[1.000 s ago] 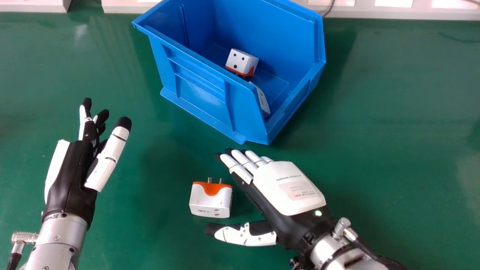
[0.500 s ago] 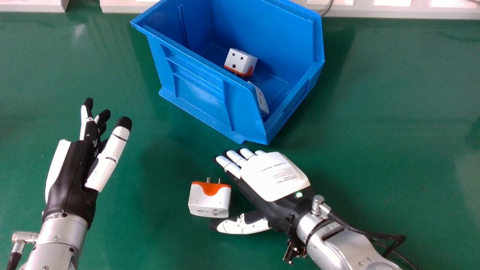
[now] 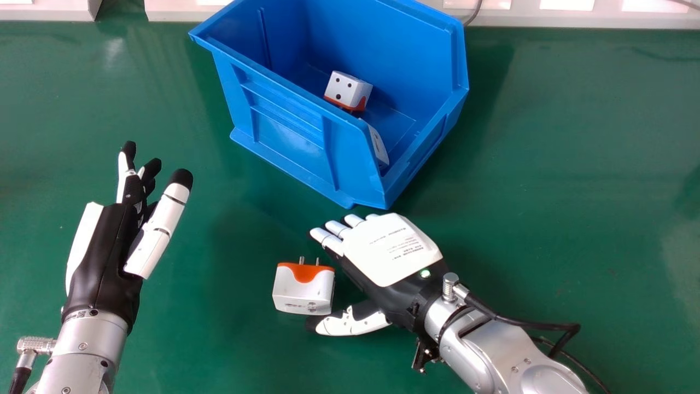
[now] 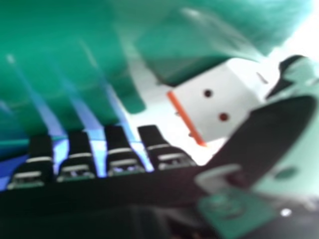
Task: Pick all objects and put in blue box
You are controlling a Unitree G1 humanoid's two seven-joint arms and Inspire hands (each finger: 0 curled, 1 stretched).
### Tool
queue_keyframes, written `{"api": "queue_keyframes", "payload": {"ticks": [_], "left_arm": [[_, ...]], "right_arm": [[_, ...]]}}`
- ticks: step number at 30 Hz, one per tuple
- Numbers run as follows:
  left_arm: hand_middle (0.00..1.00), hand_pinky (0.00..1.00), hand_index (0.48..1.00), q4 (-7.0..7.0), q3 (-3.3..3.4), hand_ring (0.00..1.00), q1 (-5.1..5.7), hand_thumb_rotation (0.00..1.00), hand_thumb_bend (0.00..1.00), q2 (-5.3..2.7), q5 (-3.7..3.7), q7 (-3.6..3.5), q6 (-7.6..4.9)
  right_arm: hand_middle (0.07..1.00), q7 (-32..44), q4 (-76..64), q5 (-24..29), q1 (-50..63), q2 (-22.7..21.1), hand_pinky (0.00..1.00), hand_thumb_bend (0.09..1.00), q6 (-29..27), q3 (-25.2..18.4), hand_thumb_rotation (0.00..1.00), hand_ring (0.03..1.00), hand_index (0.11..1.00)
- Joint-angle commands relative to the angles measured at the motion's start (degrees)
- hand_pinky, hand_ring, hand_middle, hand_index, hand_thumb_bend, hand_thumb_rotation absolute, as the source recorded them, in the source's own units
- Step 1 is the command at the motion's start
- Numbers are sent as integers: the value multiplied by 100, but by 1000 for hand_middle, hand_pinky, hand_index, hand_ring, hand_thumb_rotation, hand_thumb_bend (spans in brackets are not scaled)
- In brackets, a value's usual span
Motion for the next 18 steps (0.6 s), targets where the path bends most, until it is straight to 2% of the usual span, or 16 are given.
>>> {"api": "queue_keyframes", "payload": {"ticks": [1,2,4,5,7,10,12,13,15,18], "left_arm": [[983,948,955,-168,10,997,27,822,487,35,-27,2,-24],[983,948,955,-177,12,997,29,822,486,35,-30,0,-21],[983,949,955,-180,13,997,28,821,479,33,-34,-3,-23],[983,949,955,-186,11,997,27,821,479,31,-33,-1,-20],[984,950,955,-195,8,997,23,821,477,25,-34,0,-8],[984,950,955,-202,2,997,19,820,476,21,-27,7,9],[983,950,955,-166,3,997,34,820,477,21,-25,4,-33],[983,948,954,-155,5,996,42,819,476,24,-26,1,-51],[982,946,954,-174,8,995,62,816,476,31,-28,-9,-54],[982,946,954,-168,20,995,79,816,477,47,-45,-34,-68]], "right_arm": [[892,27,84,17,-58,59,828,402,-34,88,763,887,862],[878,-32,110,24,-78,64,814,400,-64,91,761,876,850],[663,-238,183,74,-92,75,594,366,-148,83,722,628,642],[663,-349,212,121,-78,89,594,366,-191,64,722,628,642],[528,-674,361,367,-17,194,451,355,-369,-38,667,478,540],[366,-977,500,640,57,305,259,442,-527,-125,352,310,503],[317,-1114,482,717,153,341,201,464,-517,-142,272,257,494],[242,-1135,457,743,192,345,118,480,-502,-139,202,176,483],[194,-1142,397,778,259,339,70,490,-453,-127,160,125,475],[183,-1151,375,795,341,371,61,491,-383,-120,152,114,473]]}}
